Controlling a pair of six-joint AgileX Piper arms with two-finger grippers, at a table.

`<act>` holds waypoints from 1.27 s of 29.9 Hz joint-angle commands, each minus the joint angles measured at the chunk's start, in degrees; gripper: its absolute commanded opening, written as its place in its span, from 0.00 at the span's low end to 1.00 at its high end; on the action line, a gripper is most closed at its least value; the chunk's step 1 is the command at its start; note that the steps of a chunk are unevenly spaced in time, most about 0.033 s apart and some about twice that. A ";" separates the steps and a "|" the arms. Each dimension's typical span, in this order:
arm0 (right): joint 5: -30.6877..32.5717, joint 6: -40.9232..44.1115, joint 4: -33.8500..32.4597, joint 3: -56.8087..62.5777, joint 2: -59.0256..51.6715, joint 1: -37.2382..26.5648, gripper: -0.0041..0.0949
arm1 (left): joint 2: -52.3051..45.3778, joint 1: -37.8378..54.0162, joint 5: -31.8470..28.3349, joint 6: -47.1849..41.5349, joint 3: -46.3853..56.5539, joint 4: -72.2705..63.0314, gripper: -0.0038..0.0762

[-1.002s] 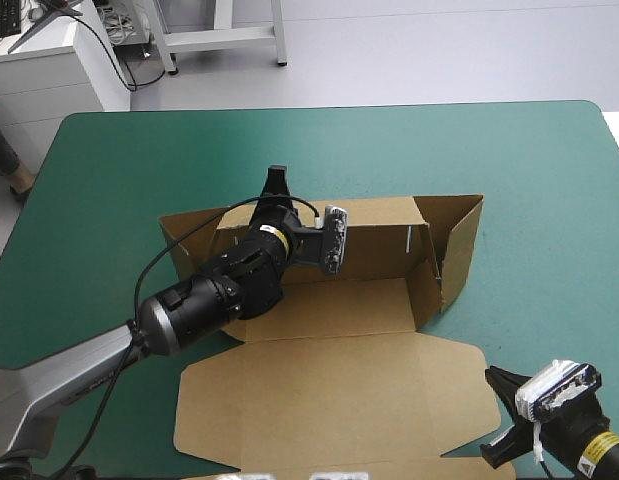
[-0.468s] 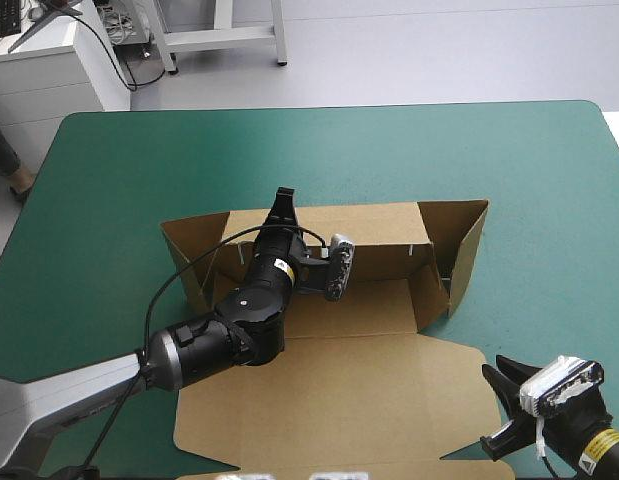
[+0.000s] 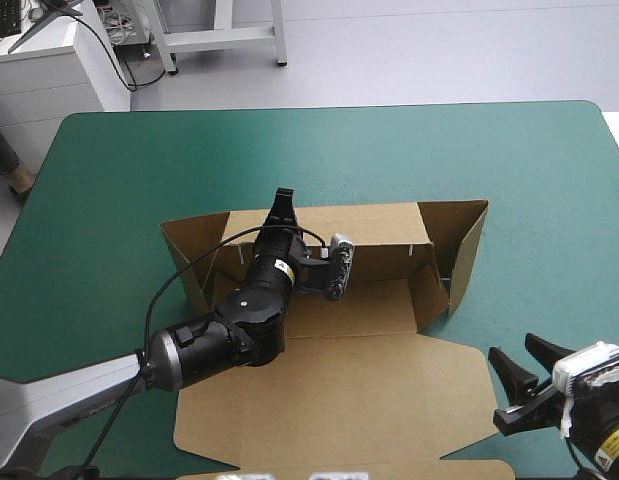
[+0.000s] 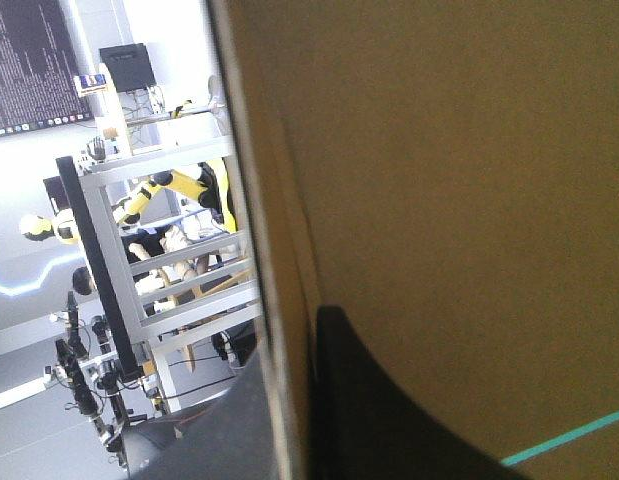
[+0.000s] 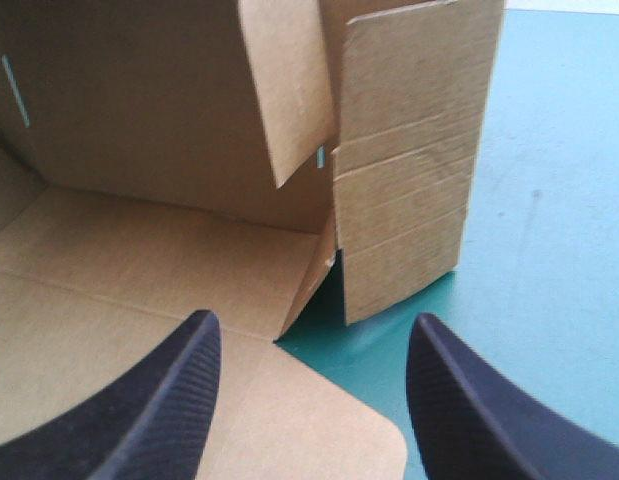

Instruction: Fold the box

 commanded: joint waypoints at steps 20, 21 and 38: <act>11.68 6.74 -21.44 -35.96 34.36 -0.34 0.46 | -1.61 -0.43 -0.73 -0.84 -0.63 -0.10 0.04; 11.68 6.34 -21.97 -38.11 36.14 -0.34 0.44 | -1.61 -0.43 -1.01 -0.84 -0.63 -0.10 0.04; 15.30 -18.60 3.21 -68.28 65.47 -14.60 0.43 | -1.61 -0.43 -1.70 -1.24 -0.63 -0.15 0.04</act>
